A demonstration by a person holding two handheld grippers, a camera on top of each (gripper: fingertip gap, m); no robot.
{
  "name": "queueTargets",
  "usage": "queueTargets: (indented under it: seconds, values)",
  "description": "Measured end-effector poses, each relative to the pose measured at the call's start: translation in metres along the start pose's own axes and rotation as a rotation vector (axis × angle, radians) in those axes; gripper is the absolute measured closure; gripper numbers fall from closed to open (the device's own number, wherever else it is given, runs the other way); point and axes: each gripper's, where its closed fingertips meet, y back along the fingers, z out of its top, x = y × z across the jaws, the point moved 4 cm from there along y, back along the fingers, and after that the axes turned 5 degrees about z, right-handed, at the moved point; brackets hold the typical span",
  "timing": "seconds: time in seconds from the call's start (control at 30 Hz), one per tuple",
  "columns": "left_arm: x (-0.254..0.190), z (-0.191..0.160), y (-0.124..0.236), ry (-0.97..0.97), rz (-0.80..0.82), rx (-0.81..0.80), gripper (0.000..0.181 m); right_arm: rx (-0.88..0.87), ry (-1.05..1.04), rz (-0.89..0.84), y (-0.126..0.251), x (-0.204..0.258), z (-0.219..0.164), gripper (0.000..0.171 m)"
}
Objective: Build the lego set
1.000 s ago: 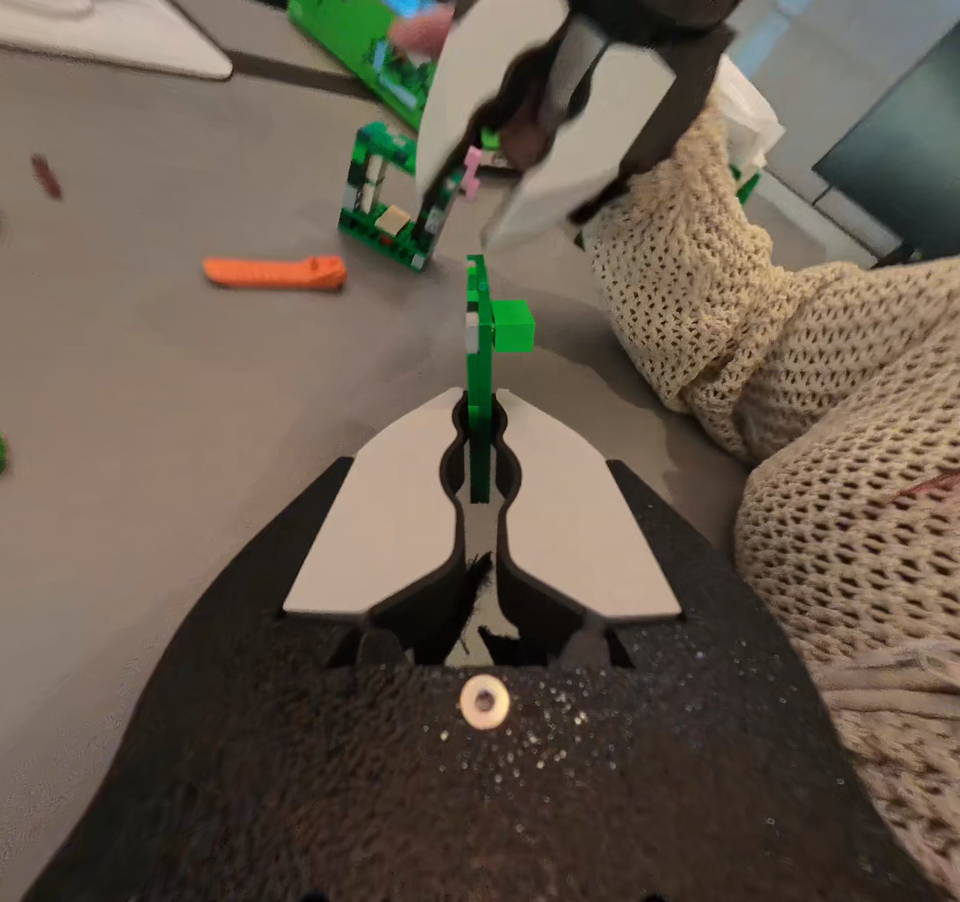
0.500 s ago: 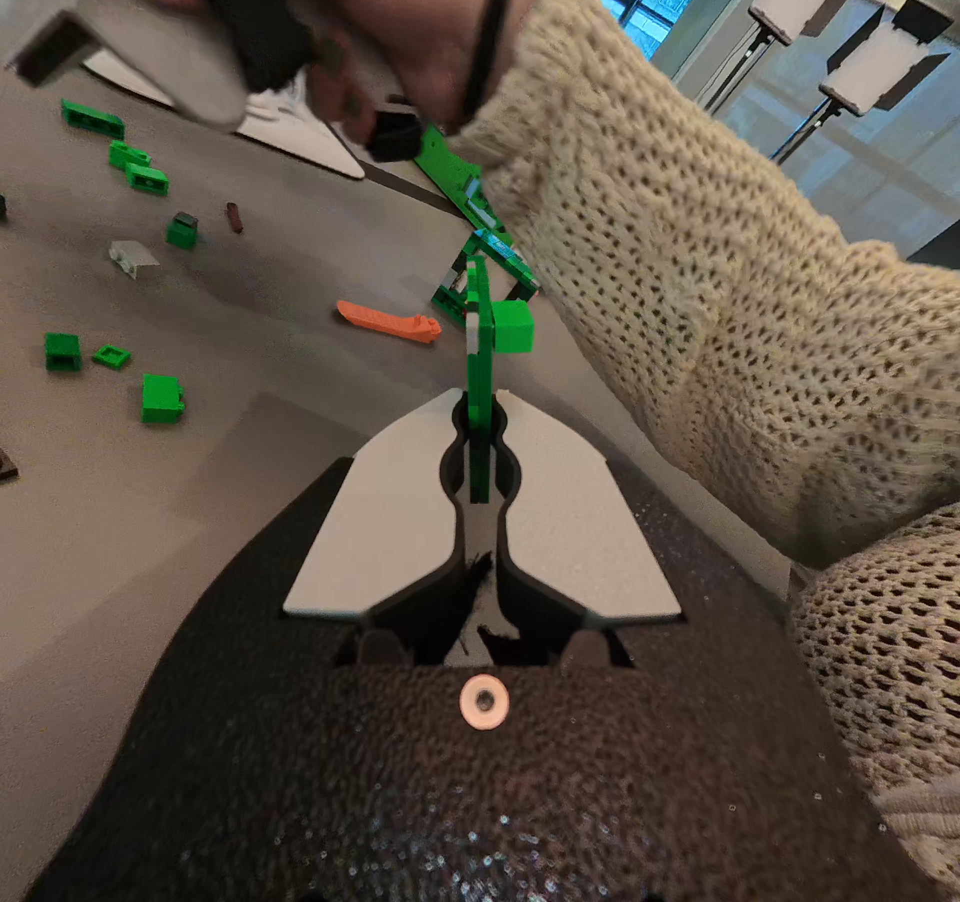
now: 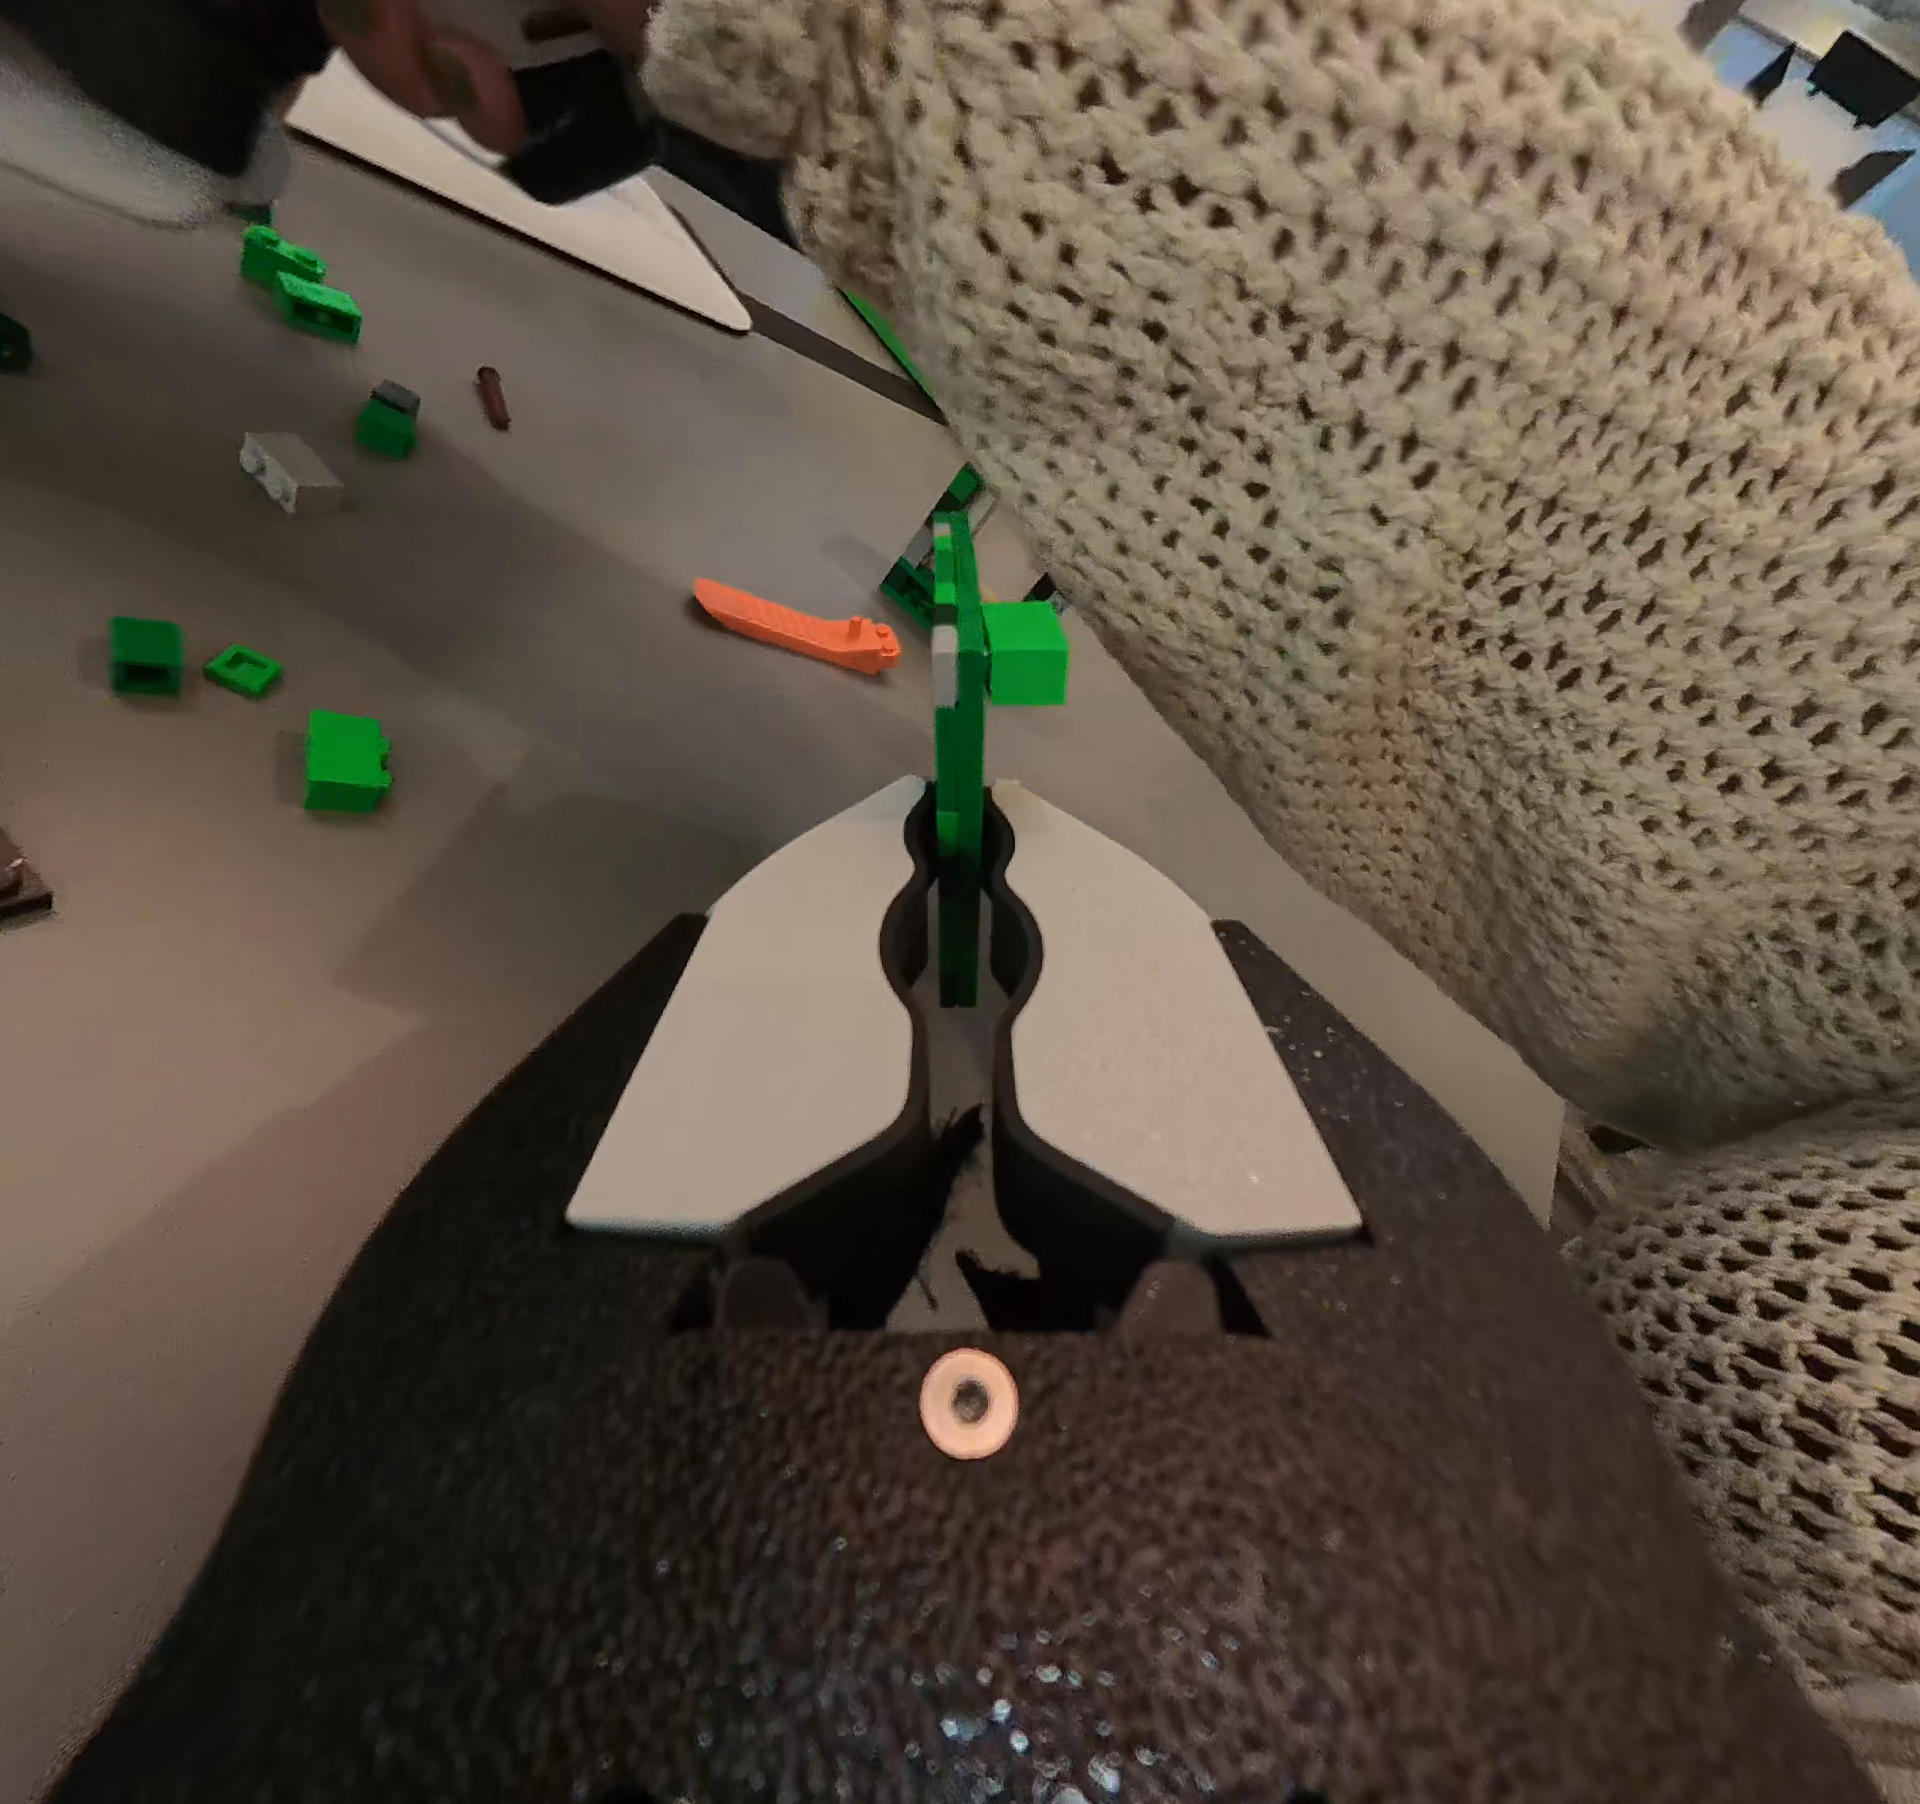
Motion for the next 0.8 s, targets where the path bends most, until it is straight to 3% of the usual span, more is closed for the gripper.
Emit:
queueTargets:
  seconds: [0.07,0.17,0.27,0.33,0.5,0.6,0.8]
  values:
    - [0.003,0.000,-0.001,0.029,0.007,0.012,0.176,-0.056,0.106,-0.028,0.011,0.005,-0.004,0.164]
    - [0.007,0.001,-0.002,0.090,0.001,0.026,0.176,-0.308,0.376,-0.128,0.053,0.026,-0.021,0.164]
    - [0.004,0.003,-0.001,0.236,-0.081,0.006,0.176,-0.620,0.661,-0.263,0.103,0.059,-0.070,0.164]
    - [-0.001,-0.002,-0.003,0.321,-0.140,0.021,0.175,-0.733,0.863,-0.321,0.122,0.082,-0.121,0.164]
    - [-0.017,-0.019,-0.008,0.313,-0.142,0.113,0.175,-0.576,1.267,-0.487,0.110,0.099,-0.244,0.164]
    - [-0.028,-0.035,-0.014,0.299,-0.141,0.216,0.175,-0.492,1.414,-0.685,0.096,0.096,-0.284,0.164]
    - [-0.037,-0.048,-0.027,0.290,-0.148,0.321,0.175,-0.298,1.684,-0.700,0.053,0.104,-0.340,0.163]
